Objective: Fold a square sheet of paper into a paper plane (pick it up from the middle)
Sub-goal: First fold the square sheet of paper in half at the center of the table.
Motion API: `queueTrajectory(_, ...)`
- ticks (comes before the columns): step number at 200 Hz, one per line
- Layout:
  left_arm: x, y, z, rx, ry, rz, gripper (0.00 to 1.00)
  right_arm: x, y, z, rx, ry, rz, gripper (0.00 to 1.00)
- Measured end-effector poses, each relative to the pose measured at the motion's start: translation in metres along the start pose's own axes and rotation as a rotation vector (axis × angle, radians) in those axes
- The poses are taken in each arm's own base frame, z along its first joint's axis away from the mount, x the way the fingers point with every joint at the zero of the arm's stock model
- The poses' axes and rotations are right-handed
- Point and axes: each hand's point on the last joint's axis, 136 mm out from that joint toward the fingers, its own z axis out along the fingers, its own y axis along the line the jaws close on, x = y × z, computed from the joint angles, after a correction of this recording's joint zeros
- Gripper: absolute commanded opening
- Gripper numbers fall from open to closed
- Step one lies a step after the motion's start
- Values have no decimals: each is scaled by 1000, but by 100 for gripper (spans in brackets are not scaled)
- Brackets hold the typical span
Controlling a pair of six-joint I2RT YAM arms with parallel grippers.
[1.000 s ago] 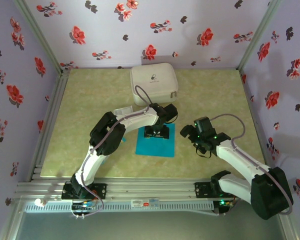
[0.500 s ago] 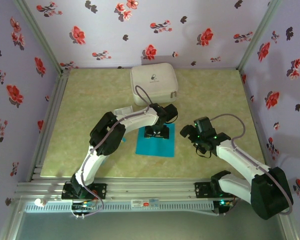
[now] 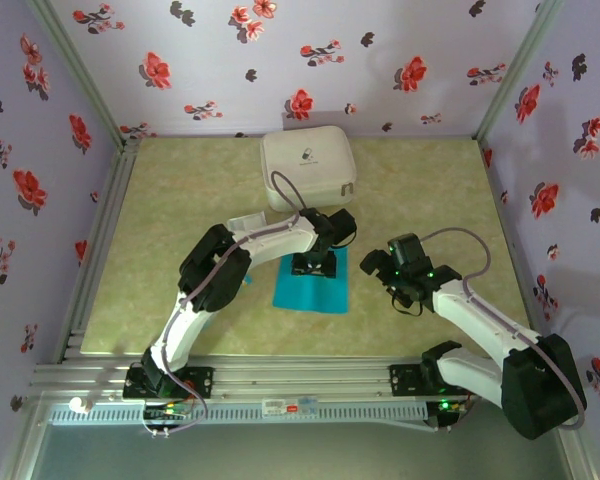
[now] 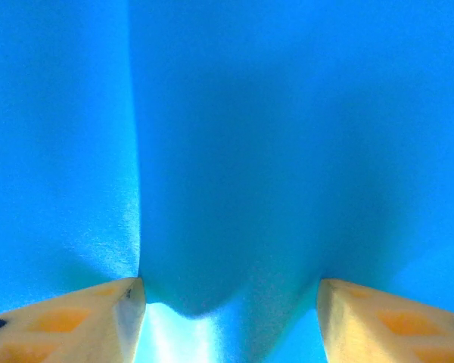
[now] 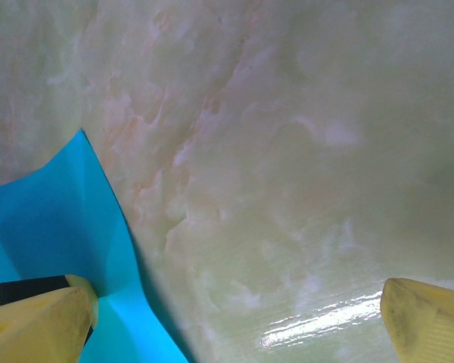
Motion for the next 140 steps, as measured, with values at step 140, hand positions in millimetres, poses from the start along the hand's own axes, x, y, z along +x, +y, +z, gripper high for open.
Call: queueTrajectory(140,-5,6,-2,-3,-58,15,25,-2,3,-5,-20,-15,25,99)
